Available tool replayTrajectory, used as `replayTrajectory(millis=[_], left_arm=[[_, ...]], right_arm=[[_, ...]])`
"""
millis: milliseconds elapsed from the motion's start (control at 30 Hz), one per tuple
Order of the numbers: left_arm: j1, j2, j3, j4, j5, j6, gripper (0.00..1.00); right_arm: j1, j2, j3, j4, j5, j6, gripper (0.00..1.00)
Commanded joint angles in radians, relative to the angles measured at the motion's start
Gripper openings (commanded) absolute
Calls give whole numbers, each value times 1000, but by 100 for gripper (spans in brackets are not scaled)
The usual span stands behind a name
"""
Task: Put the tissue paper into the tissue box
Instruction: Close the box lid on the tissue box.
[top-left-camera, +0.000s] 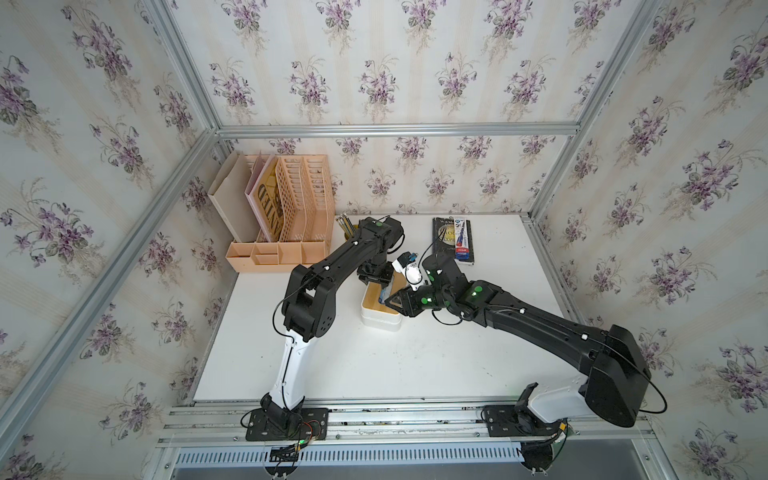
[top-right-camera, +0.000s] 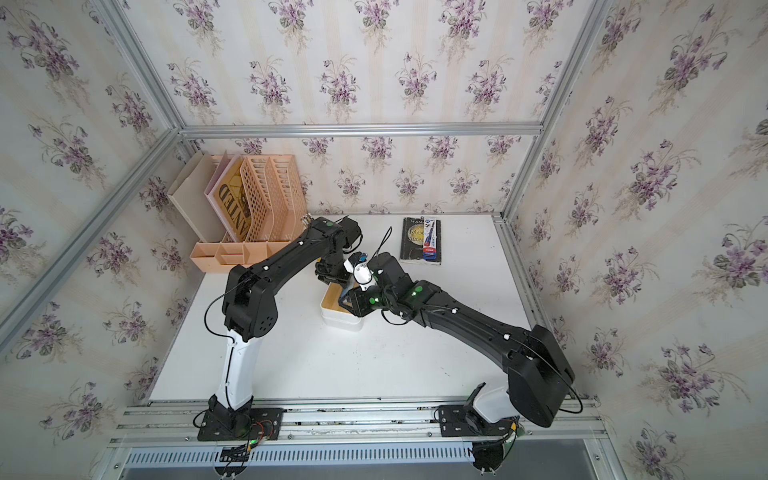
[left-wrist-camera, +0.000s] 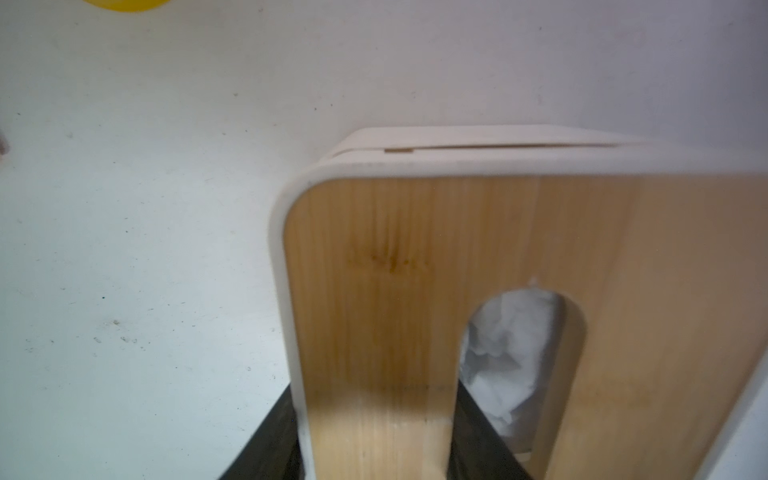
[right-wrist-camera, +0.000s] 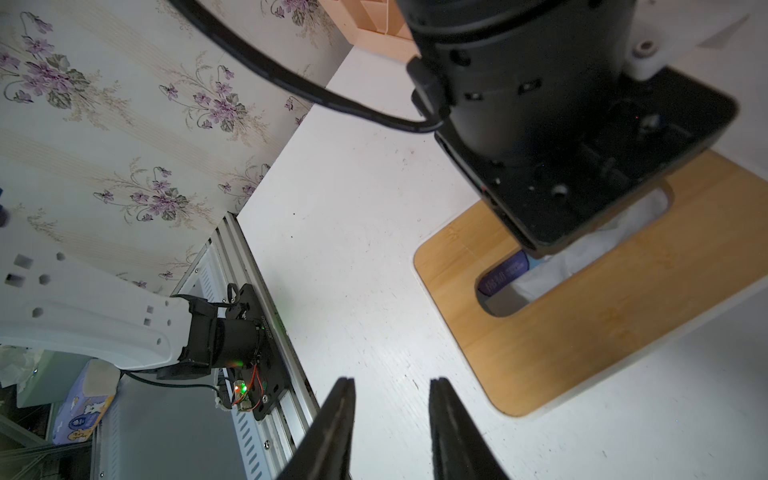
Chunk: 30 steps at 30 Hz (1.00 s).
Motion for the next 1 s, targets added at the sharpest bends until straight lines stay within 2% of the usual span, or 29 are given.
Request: replayTrajectory(millis=[0,533,667,800,967], left_arm=[[4,-27,-8,42,-11,3,28],[6,-39,-34,75,-13,5,28],[4,-43,-50,91,-22,2,44],[3,-135,-120,186,-62,-1,70],[8,-237,-176,278,-79,1,87]], right_arm=[[2,5,6,13,6,4,35],[2,10,14,-25,41,-19,33],[2,8,14,-36,52,-26,33],[2,0,21,-78,89,-46,34],[0,-3,65,-169,171,-85,46]])
